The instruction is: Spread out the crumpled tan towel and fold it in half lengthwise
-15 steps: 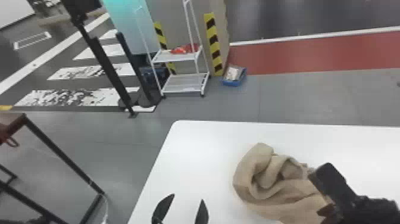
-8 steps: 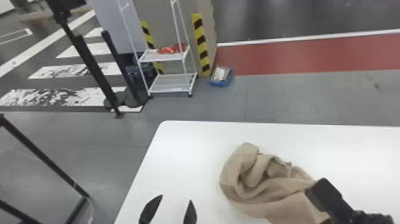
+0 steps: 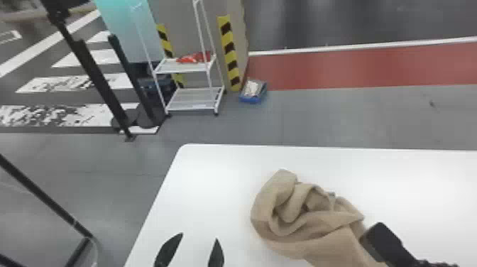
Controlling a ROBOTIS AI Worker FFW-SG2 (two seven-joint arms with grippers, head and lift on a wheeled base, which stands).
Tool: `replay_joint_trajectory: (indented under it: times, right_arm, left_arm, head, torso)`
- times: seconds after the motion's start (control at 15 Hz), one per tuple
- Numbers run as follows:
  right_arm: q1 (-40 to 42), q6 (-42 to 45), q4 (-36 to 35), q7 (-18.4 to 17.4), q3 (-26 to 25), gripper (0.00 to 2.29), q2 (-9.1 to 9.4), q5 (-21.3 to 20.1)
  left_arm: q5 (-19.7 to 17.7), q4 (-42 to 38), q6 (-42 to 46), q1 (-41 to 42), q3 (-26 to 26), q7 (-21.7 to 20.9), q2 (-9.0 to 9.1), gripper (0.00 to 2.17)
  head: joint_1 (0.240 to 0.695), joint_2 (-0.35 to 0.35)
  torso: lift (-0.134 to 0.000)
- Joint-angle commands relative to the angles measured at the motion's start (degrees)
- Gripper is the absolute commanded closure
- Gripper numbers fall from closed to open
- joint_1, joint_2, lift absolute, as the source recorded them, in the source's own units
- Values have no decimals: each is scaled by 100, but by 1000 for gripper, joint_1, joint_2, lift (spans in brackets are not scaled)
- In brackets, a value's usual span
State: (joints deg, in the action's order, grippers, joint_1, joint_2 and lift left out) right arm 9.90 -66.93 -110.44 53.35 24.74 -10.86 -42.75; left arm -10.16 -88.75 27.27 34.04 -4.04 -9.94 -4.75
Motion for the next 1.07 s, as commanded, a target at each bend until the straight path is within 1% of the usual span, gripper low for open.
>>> replay_joint_trajectory:
  times: [0.0, 0.33, 0.6, 0.73, 0.87, 0.93, 1.0]
  right_arm:
    - [-59, 0, 119, 0, 74, 478, 5, -67]
    - [-129, -53, 269, 0, 268, 478, 5, -287]
    - [-164, -71, 330, 61, 347, 532, 13, -366]
    - [-182, -71, 409, 88, 408, 532, 13, -533]
    - [-226, -71, 462, 141, 417, 535, 22, -568]
    - [-243, -71, 506, 141, 417, 620, 22, -586]
    - [-261, -71, 532, 141, 417, 623, 22, -586]
  left_arm:
    - [6, 7, -16, -3, 0, -8, 0, 66]
    - [-3, 42, 2, -3, 0, 1, -8, 66]
    - [-3, 42, 2, -3, 0, 1, 0, 66]
    - [-12, 42, 2, -3, -9, 1, -8, 66]
    - [-12, 42, 2, -3, 0, 1, -8, 66]
    - [-12, 42, 2, -3, -9, 1, -8, 66]
    - [-12, 50, 2, -3, -9, 1, -8, 66]
  head:
    - [695, 236]
    - [695, 232]
    - [695, 240]
    - [695, 241]
    - [695, 238]
    - [695, 237]
    - [695, 236]
  torso:
    - [0]
    - [0]
    - [0]
    - [0]
    - [0]
    - [0]
    - [0]
